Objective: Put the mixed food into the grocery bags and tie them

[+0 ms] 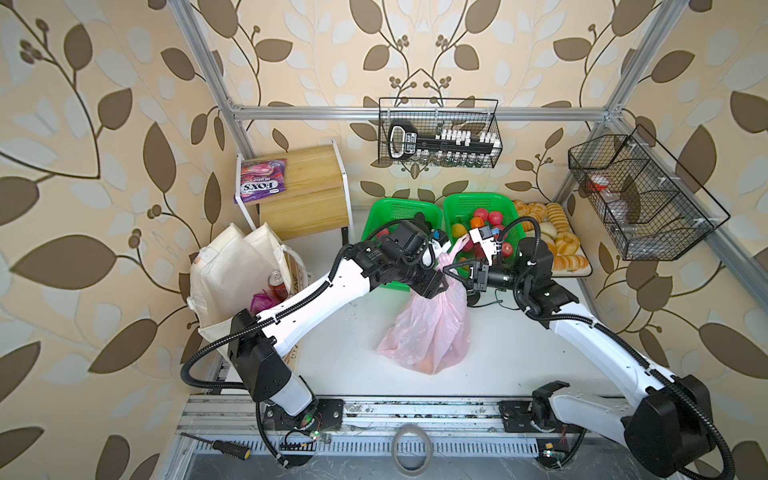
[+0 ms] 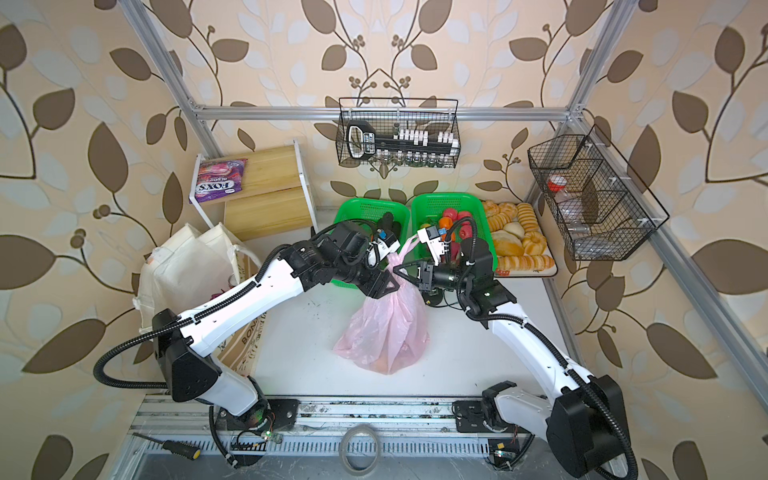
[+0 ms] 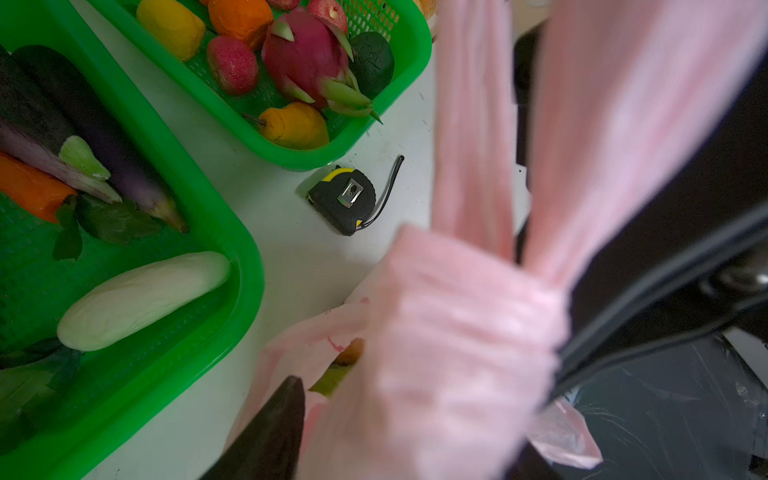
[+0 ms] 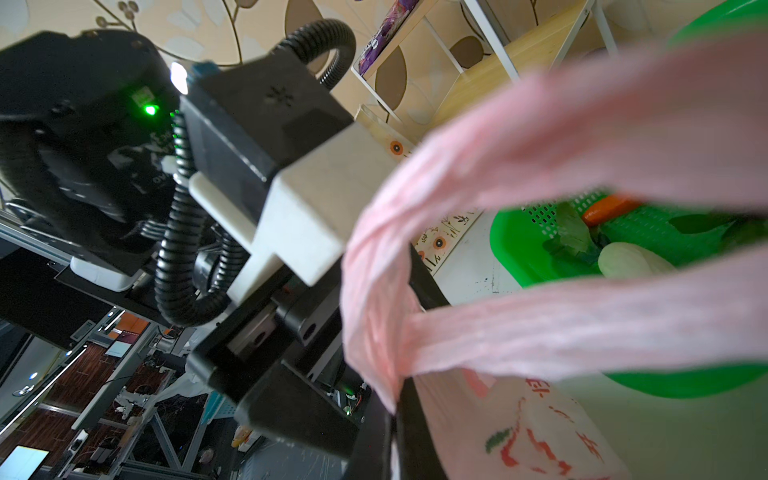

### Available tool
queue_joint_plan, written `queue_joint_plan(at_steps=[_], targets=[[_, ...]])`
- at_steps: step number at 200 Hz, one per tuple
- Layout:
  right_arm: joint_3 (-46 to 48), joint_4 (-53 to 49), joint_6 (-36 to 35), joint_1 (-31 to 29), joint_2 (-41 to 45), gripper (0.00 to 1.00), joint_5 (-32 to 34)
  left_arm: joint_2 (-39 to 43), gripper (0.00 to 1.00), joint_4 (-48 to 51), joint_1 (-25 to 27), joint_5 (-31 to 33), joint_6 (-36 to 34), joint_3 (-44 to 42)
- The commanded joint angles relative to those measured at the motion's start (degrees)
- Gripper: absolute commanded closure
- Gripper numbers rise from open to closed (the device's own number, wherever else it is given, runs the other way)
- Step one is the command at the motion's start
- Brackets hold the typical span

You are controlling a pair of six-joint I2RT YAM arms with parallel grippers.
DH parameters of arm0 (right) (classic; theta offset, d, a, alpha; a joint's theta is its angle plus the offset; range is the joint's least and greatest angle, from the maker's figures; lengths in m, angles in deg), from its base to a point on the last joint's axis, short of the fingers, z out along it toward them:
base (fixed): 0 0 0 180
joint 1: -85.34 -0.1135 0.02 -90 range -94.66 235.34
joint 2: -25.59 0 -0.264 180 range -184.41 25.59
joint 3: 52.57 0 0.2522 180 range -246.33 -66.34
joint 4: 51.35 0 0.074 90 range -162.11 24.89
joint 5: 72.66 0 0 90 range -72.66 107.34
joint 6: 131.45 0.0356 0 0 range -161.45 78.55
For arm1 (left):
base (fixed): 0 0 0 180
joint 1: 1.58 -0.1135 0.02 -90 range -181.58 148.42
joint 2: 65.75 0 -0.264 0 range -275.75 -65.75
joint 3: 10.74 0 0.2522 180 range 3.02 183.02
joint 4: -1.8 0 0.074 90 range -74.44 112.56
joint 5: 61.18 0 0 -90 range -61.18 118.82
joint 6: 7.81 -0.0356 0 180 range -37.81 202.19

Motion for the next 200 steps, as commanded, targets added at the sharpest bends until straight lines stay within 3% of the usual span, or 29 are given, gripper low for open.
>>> queue_joint_plan(at_steps=[1, 44, 60, 94, 126, 173, 188, 200], targets=[[0.49, 0.88, 0.31, -0.24, 1.16, 1.00, 0.45, -0.23, 0.43, -0.76, -0.21, 1.34, 0.17, 2.31], [1.05, -2.76, -2.32, 0.32, 1.83, 1.00, 0.75, 1.40, 0.75, -4.89, -0.21, 2.73, 2.78, 0.15], [1.36, -3.87, -3.48, 1.12, 2.20, 0.91, 0.35, 2.55, 0.81, -6.09, -0.21, 2.36, 2.86, -1.05], [1.41, -7.93, -9.03, 3.25, 2.47, 0.60, -2.91, 3.46, 0.84, -4.40, -0.21, 2.53, 1.88, -1.26], [2.21, -10.97, -16.04, 4.22, 2.63, 0.48, -4.46, 4.25, 0.84, -3.76, -0.21, 1.89, 0.80, -1.31], [4.25, -10.08, -26.99, 2.60, 3.72, 0.49, -0.48, 4.70, 0.84, -2.18, -0.21, 1.27, -0.54, -0.91], [4.06, -11.06, -31.57, 1.04, 4.06, 0.58, 0.51, 4.83, 0.84, -1.75, -0.21, 1.28, -0.98, -0.66], [4.04, -11.47, -32.09, 0.35, 4.43, 0.75, 3.04, 4.88, 0.84, -1.23, -0.21, 1.93, -1.26, -0.47]])
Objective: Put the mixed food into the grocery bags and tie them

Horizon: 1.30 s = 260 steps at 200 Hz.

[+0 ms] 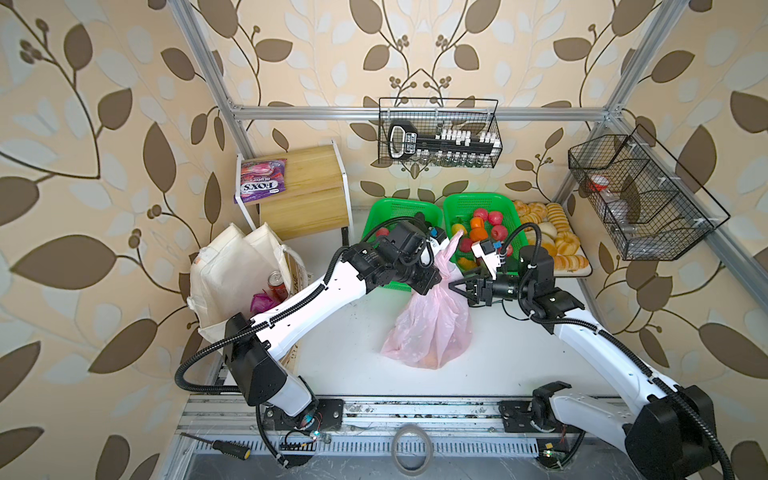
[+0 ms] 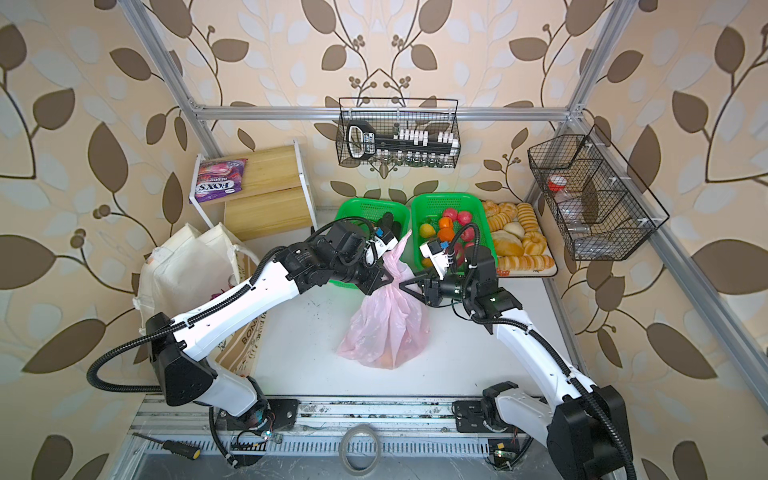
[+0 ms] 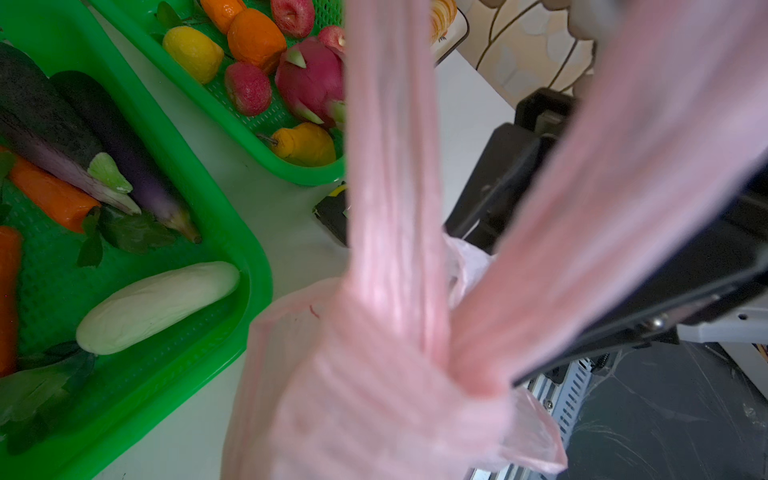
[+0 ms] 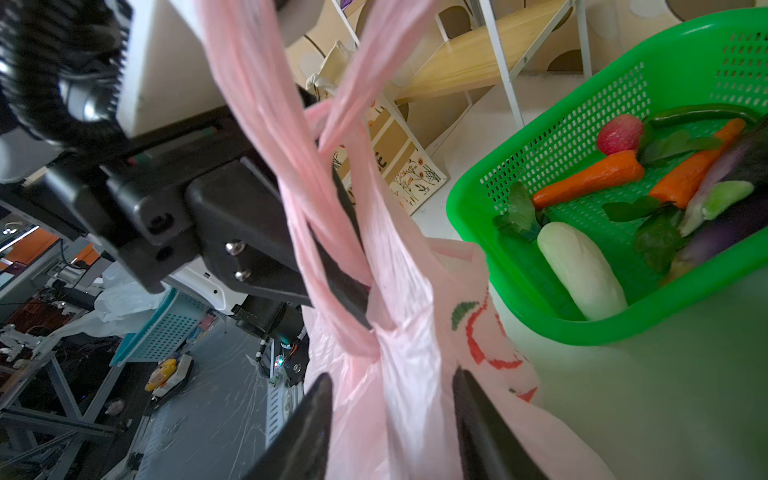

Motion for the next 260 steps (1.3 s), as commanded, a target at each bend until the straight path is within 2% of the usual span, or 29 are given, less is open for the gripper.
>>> queue_joint_plan(at_steps=[1, 17, 28, 62, 111, 159, 212, 245, 260], targets=[[0.46, -0.76, -7.12, -1.50, 1.55, 0.76, 3.52, 2.80, 0.84, 0.71, -0.21, 0.61, -2.14, 0.78], [1.04, -0.62, -5.65, -1.36, 2.48, 0.92, 6.76, 3.03, 0.83, 1.58, -0.21, 2.29, -2.34, 1.00], [1.44, -1.00, -5.29, -1.37, 3.17, 1.00, 8.00, 3.23, 0.83, 2.07, -0.21, 3.26, -2.54, 1.00], [2.66, -2.91, -1.68, -1.39, 6.77, 1.00, 11.54, 4.07, 0.81, 2.79, -0.30, 6.10, -2.63, 0.85], [3.78, -4.11, 2.49, -1.48, 10.30, 1.00, 11.61, 4.32, 0.83, 3.59, -0.39, 8.02, -2.97, 1.36], [3.34, -4.66, 4.02, -2.32, 10.51, 1.00, 2.78, 4.47, 1.00, -1.70, -0.48, 9.85, -1.75, 0.38], [2.18, -6.45, 3.87, -3.81, 10.22, 1.00, -5.94, 9.64, 1.00, -11.74, -0.45, 8.11, -2.09, -4.22], [1.57, -6.93, 2.31, -5.63, 9.92, 1.00, -7.14, 12.93, 1.00, -20.56, -0.48, 4.56, -3.65, -10.25], [1.25, -6.43, 1.75, -6.46, 9.57, 1.00, -8.09, 13.92, 1.00, -23.85, -0.48, 5.22, -3.36, -12.65]])
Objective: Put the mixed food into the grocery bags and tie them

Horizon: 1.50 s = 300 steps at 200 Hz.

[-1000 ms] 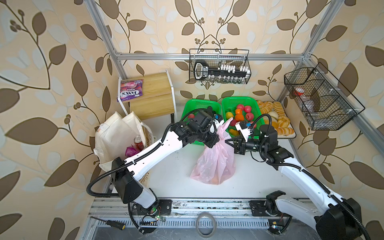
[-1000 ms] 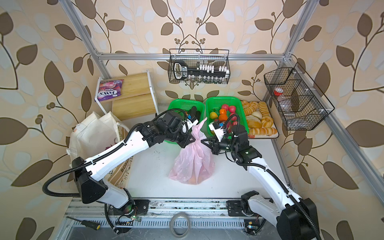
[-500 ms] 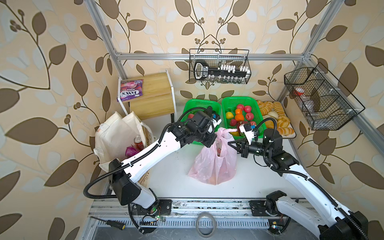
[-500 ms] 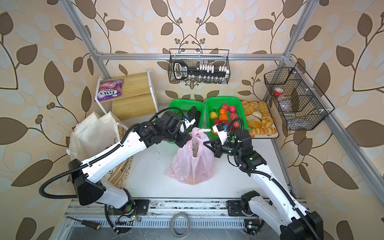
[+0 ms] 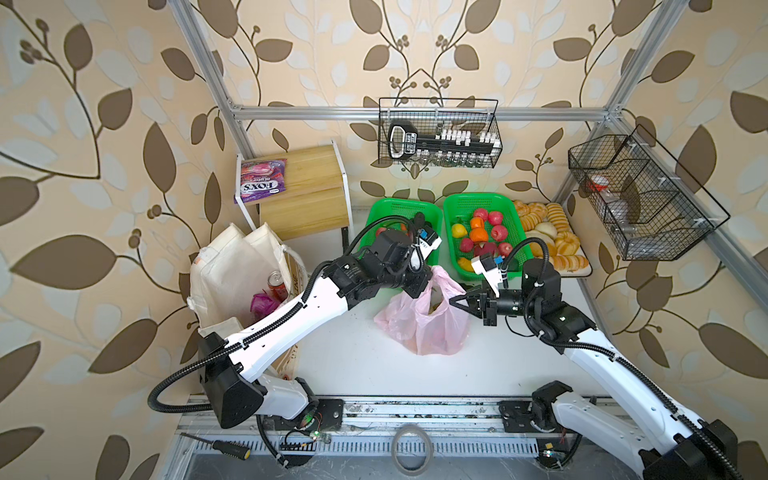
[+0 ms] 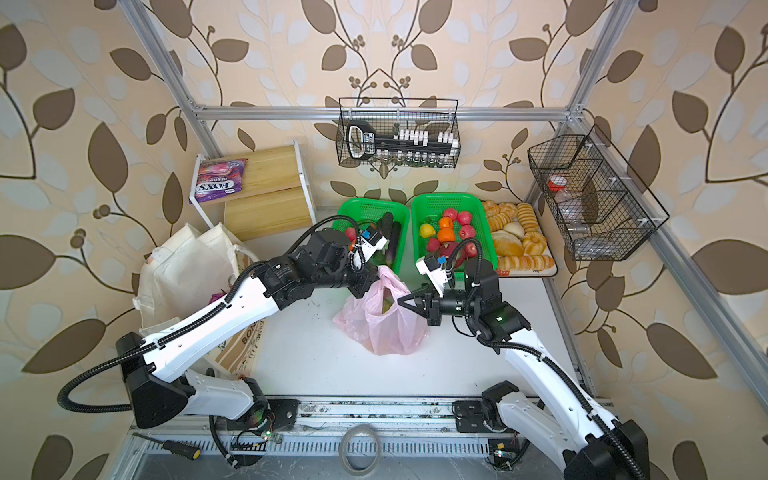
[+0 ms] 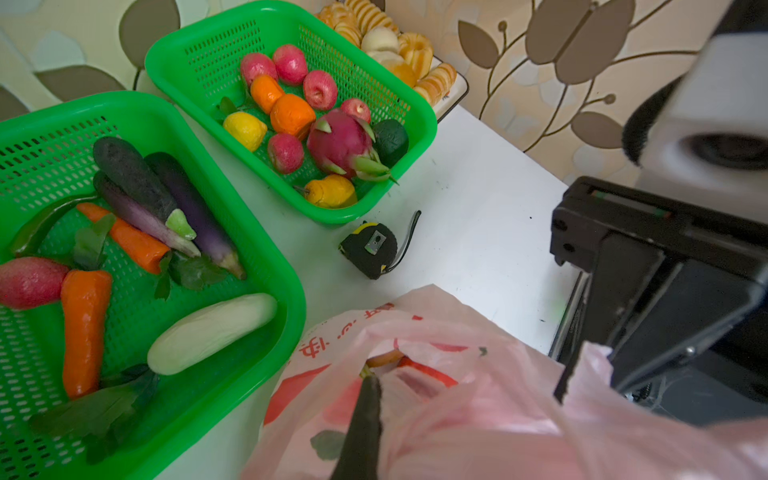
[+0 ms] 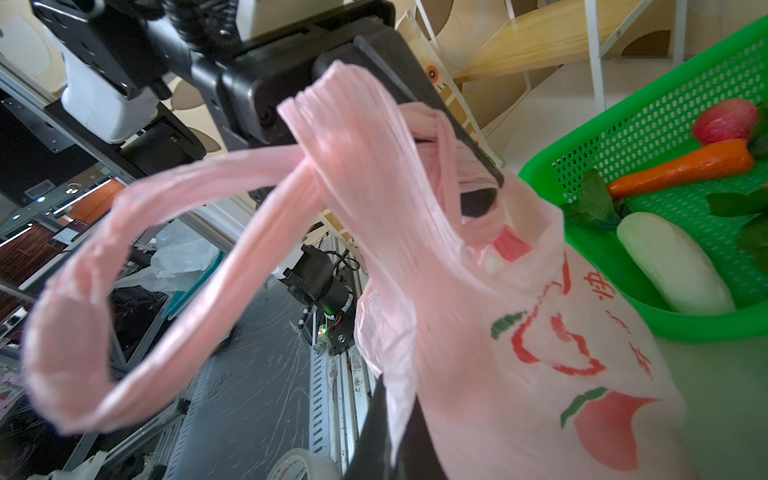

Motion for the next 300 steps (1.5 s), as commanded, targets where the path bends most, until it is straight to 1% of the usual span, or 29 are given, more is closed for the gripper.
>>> queue_joint_plan(at_steps=[1, 20, 31, 48, 72, 78, 87, 103, 118, 130, 149, 166, 186, 203, 221, 228, 235, 247, 259, 270, 285, 300], targets=[[-1.73, -2.02, -2.10, -1.49, -0.05, 1.00, -5.36, 3.78, 1.00, -12.55, -0.59, 1.02, -0.59, -2.17], [-2.33, -1.09, -2.20, -3.13, -0.38, 1.00, -7.47, 4.70, 1.00, -15.79, -0.57, 3.85, -0.14, -4.49], [-2.53, -0.96, -2.80, -4.30, -0.75, 1.00, -8.36, 5.44, 1.00, -18.51, -0.56, 4.10, -0.01, -6.12], [-3.42, -2.17, -4.09, -6.29, -2.02, 1.00, -8.22, 5.96, 1.00, -23.38, -0.58, 1.11, 0.08, -8.02], [-3.80, -2.58, -5.01, -7.87, -3.46, 1.00, -5.09, 6.08, 1.00, -26.58, -0.59, -3.62, -0.41, -9.37], [-3.76, -2.71, -5.38, -7.84, -3.46, 0.97, -4.19, 6.34, 1.00, -27.18, -0.59, -4.54, -0.95, -9.77], [-3.76, -3.53, -6.49, -7.47, -3.20, 0.89, -2.50, 6.68, 1.00, -28.31, -0.59, -5.46, -1.68, -10.87], [-3.50, -4.25, -7.91, -6.26, -2.22, 0.84, -0.98, 7.72, 1.00, -31.75, -0.59, -8.13, -4.71, -13.98], [-3.10, -4.34, -8.95, -4.88, -0.65, 0.70, 0.08, 8.74, 1.00, -36.26, -0.59, -9.73, -7.21, -17.43], [-2.59, -4.27, -10.42, -4.21, 1.05, 0.62, 0.34, 9.19, 1.00, -39.55, -0.59, -9.56, -8.00, -19.76], [-1.51, -3.92, -12.24, -3.69, 4.46, 0.55, 0.77, 9.34, 1.00, -42.59, -0.67, -10.21, -10.01, -21.36], [-1.10, -2.98, -12.02, -3.03, 7.57, 0.51, 1.09, 9.22, 1.00, -43.45, -0.67, -10.50, -11.53, -21.76], [-1.34, -2.42, -11.32, -1.45, 10.13, 0.50, 1.84, 9.25, 1.00, -44.51, -0.72, -9.79, -12.18, -22.24], [-1.61, -1.24, -9.17, 0.84, 11.68, 0.50, 2.15, 9.48, 1.00, -45.18, -0.76, -9.32, -12.48, -22.78], [-2.28, 0.30, -4.27, 3.24, 12.62, 0.51, 6.79, 9.71, 1.00, -45.20, -0.85, -9.30, -12.91, -23.03], [-2.73, 0.87, -1.64, 4.38, 12.51, 0.53, 9.14, 9.80, 1.00, -45.02, -0.85, -9.25, -12.98, -23.11], [-2.87, 2.32, 1.72, 5.57, 11.90, 0.56, 10.04, 9.86, 1.00, -44.93, -0.85, -9.30, -13.14, -23.16], [-2.56, 6.34, 6.86, 7.41, 9.65, 0.61, 8.00, 9.86, 1.00, -45.01, -0.85, -9.30, -13.27, -23.27], [-2.42, 10.66, 11.11, 7.79, 6.27, 0.61, 3.61, 9.74, 1.00, -45.19, -0.85, -9.21, -13.36, -23.21], [-3.19, 11.87, 13.13, 7.53, 3.78, 0.61, 1.32, 9.62, 1.00, -45.11, -0.93, -9.21, -13.45, -23.20], [-4.02, 10.21, 13.10, 7.16, 2.23, 0.61, 2.73, 9.64, 1.00, -45.02, -0.94, -9.37, -13.55, -23.09], [-4.31, 8.71, 12.82, 7.10, 0.94, 0.70, 4.63, 9.64, 1.00, -45.02, -0.94, -9.65, -13.63, -23.15]])
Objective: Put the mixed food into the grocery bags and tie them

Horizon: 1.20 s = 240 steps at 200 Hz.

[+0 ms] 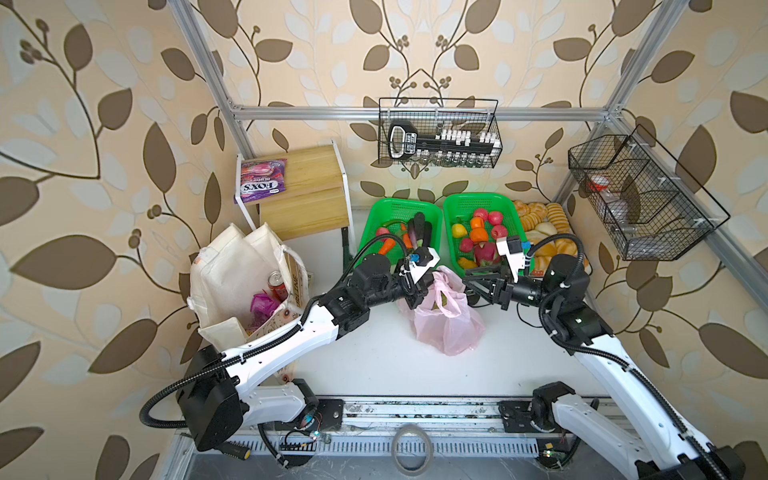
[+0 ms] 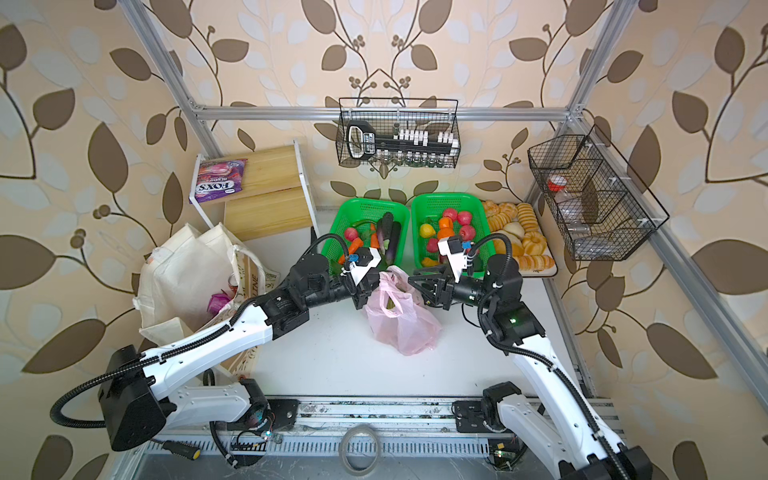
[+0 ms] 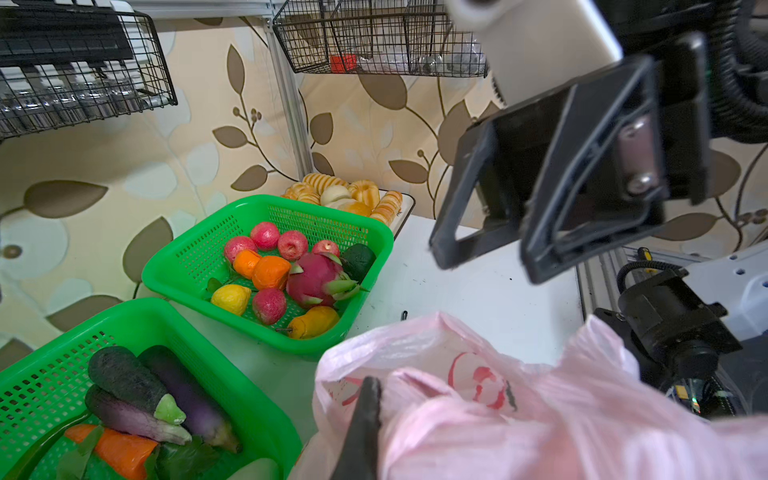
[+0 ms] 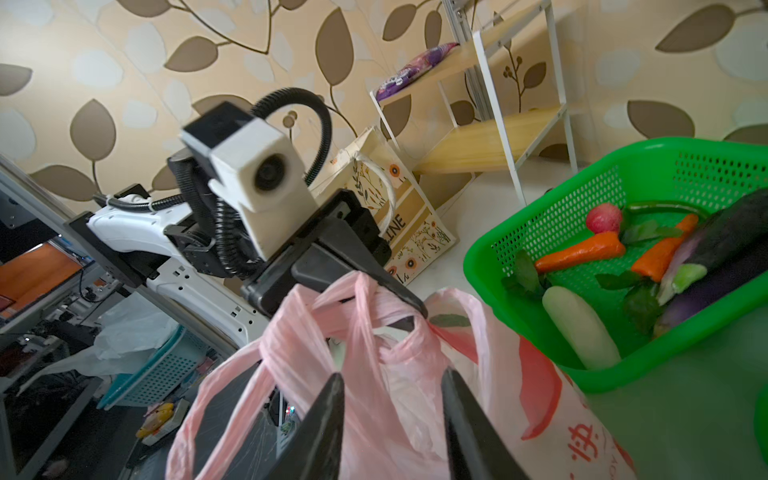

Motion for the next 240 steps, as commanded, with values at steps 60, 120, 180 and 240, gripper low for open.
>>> queue_joint_plan(at_steps=[60, 120, 180, 240], targets=[[-4.16, -3.05, -0.02, -4.73, -6.18, 0.80, -4.57, 1.80, 1.00, -7.13, -1.09, -1.41, -0.76, 0.26], [1.19, -0.43, 2.41, -11.75, -3.24, 0.66, 7.81, 1.18, 1.00, -9.94, -1.73, -3.48, 1.65, -0.01], [4.80, 9.82, 10.48, -11.60, -1.89, 0.60, 7.21, 0.83, 1.00, -10.31, -1.82, -4.84, 2.81, 0.07], [4.88, 15.23, 19.88, -7.96, -1.87, 0.57, 3.20, 0.92, 1.00, -10.47, -1.82, -4.66, 2.89, -0.02]])
